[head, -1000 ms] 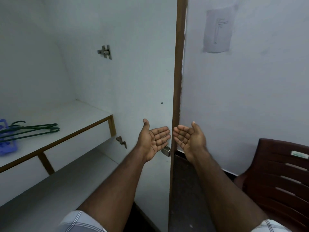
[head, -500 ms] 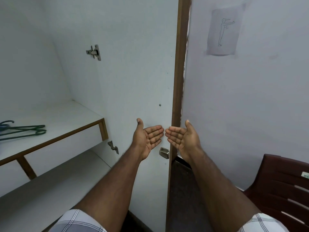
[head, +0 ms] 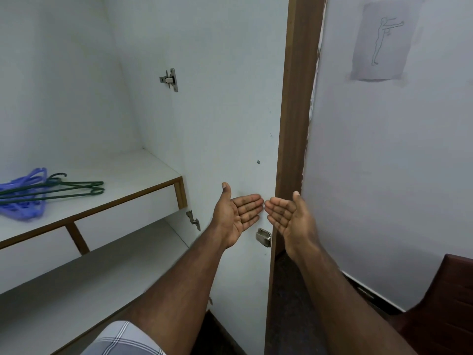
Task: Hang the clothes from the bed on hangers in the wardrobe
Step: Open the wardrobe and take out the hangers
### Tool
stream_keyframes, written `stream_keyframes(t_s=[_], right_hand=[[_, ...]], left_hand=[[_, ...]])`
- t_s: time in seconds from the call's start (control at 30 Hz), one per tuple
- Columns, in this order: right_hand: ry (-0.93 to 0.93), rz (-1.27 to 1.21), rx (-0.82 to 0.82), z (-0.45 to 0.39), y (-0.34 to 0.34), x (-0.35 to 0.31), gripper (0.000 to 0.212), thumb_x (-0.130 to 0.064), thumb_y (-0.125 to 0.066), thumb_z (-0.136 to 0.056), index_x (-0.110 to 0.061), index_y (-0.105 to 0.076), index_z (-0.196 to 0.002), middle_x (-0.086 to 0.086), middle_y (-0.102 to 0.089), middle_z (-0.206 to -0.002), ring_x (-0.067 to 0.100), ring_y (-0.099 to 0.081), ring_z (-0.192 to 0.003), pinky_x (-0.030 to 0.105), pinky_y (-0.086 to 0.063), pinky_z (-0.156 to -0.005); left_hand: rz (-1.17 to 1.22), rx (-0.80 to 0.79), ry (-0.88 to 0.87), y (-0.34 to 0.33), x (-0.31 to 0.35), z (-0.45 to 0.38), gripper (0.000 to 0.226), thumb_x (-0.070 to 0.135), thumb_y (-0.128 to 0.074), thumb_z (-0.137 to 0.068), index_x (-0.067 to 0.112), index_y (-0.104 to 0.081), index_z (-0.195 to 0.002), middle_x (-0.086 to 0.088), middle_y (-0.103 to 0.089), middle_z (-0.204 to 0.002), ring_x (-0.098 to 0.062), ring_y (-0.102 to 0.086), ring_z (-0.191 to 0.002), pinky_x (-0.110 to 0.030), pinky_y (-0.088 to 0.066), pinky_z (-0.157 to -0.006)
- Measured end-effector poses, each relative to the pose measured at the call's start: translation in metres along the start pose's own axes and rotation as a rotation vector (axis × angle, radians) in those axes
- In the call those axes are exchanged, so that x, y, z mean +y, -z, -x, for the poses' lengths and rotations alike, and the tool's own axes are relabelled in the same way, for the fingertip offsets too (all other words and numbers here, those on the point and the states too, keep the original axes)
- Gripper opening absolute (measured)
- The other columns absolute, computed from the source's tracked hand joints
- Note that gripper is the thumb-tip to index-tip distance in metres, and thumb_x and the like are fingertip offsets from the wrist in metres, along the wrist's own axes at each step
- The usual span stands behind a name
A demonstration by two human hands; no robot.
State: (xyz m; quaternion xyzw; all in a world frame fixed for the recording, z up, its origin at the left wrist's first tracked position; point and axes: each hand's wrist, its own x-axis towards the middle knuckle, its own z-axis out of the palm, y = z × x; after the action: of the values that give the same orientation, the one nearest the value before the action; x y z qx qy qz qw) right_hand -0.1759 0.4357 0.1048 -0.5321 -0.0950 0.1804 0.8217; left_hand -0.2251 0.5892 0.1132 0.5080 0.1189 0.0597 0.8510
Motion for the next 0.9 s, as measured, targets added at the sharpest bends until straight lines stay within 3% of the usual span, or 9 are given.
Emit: stream_keyframes(t_s=[0.23, 0.47, 0.73, 0.9], right_hand=[[-0.045, -0.054, -0.04, 0.011, -0.024, 0.017, 0.058, -0.051, -0.033, -0.104, -0.007, -0.066, -0.12, 0.008, -0.074, -0.114, 0.02, -0.07, -0.109, 0.042, -0.047, -0.107], [-0.173, -0.121, -0.14, 0.014, -0.084, 0.042, 0.058, -0.053, -0.034, -0.104, -0.008, -0.064, -0.125, 0.008, -0.073, -0.117, 0.021, -0.067, -0.114, 0.039, -0.047, -0.106], [-0.309, -0.115, -0.283, 0.021, -0.221, 0.11, 0.056, -0.05, -0.035, -0.104, -0.006, -0.064, -0.124, 0.012, -0.072, -0.119, 0.023, -0.065, -0.116, 0.04, -0.044, -0.109], [-0.355, -0.11, -0.38, 0.033, -0.323, 0.156, 0.055, -0.049, -0.035, -0.104, -0.007, -0.065, -0.123, 0.01, -0.073, -0.117, 0.023, -0.065, -0.115, 0.037, -0.047, -0.103]], left_hand=[[0.001, 0.031, -0.003, 0.018, 0.003, 0.012, 0.091, 0.075, -0.02, -0.095, 0.003, -0.065, -0.128, -0.013, -0.07, -0.125, -0.028, -0.064, -0.121, -0.045, -0.042, -0.112], [-0.013, 0.154, -0.043, 0.078, 0.023, 0.043, 0.087, 0.076, -0.022, -0.094, 0.008, -0.063, -0.131, -0.009, -0.069, -0.127, -0.025, -0.065, -0.119, -0.046, -0.044, -0.11], [-0.026, 0.359, -0.112, 0.216, 0.075, 0.112, 0.084, 0.074, -0.022, -0.096, 0.01, -0.058, -0.136, -0.009, -0.062, -0.137, -0.027, -0.057, -0.128, -0.046, -0.041, -0.112], [-0.003, 0.498, -0.171, 0.307, 0.114, 0.152, 0.078, 0.071, -0.024, -0.097, 0.012, -0.059, -0.134, -0.009, -0.061, -0.139, -0.027, -0.059, -0.124, -0.045, -0.043, -0.11]])
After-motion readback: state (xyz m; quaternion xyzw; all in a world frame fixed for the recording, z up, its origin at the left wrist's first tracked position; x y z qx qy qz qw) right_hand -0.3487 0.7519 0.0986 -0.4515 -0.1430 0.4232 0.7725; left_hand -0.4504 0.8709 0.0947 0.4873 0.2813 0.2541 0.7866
